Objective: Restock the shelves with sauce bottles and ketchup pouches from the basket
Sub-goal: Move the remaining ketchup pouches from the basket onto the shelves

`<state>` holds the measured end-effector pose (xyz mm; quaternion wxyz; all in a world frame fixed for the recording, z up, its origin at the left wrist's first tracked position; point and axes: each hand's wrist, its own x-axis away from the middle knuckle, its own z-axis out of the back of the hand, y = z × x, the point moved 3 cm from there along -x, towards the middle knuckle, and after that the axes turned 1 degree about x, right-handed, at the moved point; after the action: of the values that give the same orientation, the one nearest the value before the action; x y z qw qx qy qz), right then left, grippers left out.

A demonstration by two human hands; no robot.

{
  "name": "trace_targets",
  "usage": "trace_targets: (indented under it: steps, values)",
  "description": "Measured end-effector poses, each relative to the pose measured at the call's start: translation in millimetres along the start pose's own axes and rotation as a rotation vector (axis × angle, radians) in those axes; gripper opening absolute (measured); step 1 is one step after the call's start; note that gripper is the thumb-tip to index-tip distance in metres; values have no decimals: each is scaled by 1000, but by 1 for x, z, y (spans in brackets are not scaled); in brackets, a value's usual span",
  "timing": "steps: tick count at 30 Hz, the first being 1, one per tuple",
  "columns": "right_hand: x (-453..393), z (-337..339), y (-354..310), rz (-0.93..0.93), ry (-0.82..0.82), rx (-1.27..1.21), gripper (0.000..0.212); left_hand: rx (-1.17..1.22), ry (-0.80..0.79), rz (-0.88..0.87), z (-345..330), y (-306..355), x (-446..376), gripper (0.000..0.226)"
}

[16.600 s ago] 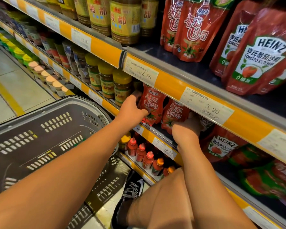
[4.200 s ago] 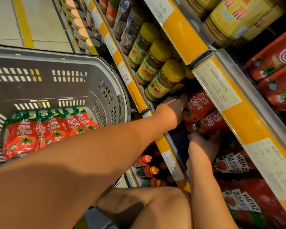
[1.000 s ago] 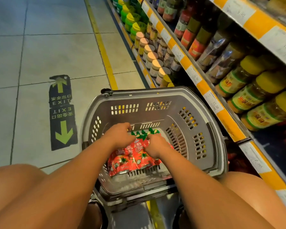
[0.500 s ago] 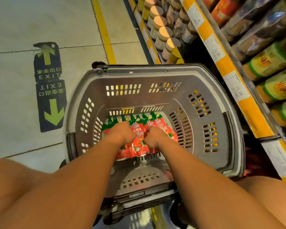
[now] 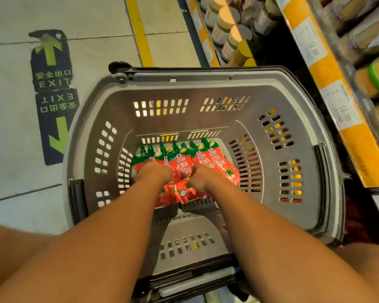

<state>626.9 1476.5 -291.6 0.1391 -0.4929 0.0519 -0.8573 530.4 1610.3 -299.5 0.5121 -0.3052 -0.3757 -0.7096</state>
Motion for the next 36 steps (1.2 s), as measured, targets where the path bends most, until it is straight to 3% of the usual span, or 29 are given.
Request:
trace_targets:
  steps: [5, 11, 16, 24, 30, 36]
  values:
    - [-8, -3, 0, -25, 4, -67, 71, 7, 20, 134, -6, -5, -3, 69]
    - [-8, -4, -2, -56, -1, -146, 96, 17, -21, 135, -9, -6, -5, 58]
    - [-4, -2, 1, -83, 15, -194, 91, -47, 11, 145, -12, -8, -8, 58]
    - [0, -2, -5, -43, 46, -157, 89, 44, 111, 149, -13, -7, -6, 79]
    - [0, -3, -7, -47, -38, 65, 61, 50, 95, 107, -12, -7, -5, 49]
    - [0, -3, -8, -23, -63, 134, 61, 3, 14, 46, -22, -3, 3, 31]
